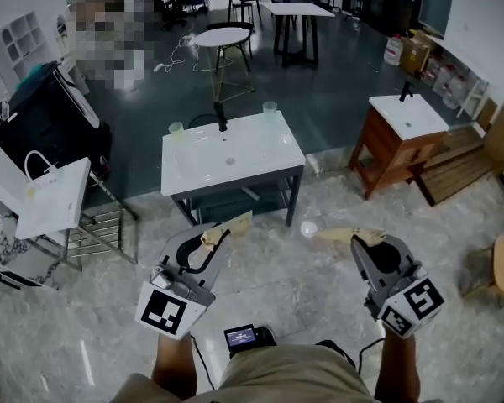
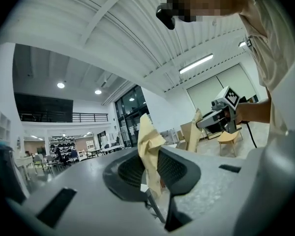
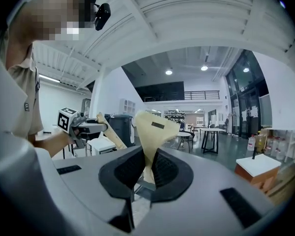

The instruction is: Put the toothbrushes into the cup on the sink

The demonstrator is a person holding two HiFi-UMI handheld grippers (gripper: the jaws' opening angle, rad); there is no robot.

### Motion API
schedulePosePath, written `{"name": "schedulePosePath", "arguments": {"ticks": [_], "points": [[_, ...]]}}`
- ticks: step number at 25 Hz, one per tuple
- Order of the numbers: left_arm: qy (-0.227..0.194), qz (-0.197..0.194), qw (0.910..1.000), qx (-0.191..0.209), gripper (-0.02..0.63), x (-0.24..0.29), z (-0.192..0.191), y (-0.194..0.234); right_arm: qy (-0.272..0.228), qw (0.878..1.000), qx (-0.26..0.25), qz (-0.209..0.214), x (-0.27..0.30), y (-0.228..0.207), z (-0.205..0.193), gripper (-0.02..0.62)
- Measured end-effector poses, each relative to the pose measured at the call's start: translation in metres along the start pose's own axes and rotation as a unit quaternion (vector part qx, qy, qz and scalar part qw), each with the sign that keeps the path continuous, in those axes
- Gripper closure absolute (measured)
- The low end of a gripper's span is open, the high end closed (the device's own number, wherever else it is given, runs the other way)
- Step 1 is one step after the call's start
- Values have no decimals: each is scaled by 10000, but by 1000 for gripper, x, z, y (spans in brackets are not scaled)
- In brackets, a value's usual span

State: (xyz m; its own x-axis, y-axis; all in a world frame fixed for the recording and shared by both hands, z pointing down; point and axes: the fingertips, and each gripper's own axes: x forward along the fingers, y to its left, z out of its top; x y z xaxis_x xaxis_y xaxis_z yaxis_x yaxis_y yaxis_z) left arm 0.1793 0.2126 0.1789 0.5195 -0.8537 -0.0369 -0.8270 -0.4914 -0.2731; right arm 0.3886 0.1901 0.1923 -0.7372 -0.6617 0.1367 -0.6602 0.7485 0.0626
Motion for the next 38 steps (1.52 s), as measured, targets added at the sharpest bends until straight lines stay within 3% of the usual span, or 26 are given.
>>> {"name": "schedulePosePath", "arguments": {"ticks": [7, 14, 29, 38], "points": [[17, 213, 9995, -248, 545, 11, -25, 48, 141, 9996, -99, 223, 67, -12, 8, 566], [311, 631, 9973, -210, 545, 51, -50, 90, 44, 9980, -23, 638, 145, -65, 2, 566], [794, 1260, 9888, 89, 545, 253, -68, 147, -174, 9883, 146, 1507, 276, -257, -12, 566], [1098, 1319, 9851, 76, 545, 322, -96, 174, -152, 9865, 291, 1605, 335, -323, -27, 566]]}}
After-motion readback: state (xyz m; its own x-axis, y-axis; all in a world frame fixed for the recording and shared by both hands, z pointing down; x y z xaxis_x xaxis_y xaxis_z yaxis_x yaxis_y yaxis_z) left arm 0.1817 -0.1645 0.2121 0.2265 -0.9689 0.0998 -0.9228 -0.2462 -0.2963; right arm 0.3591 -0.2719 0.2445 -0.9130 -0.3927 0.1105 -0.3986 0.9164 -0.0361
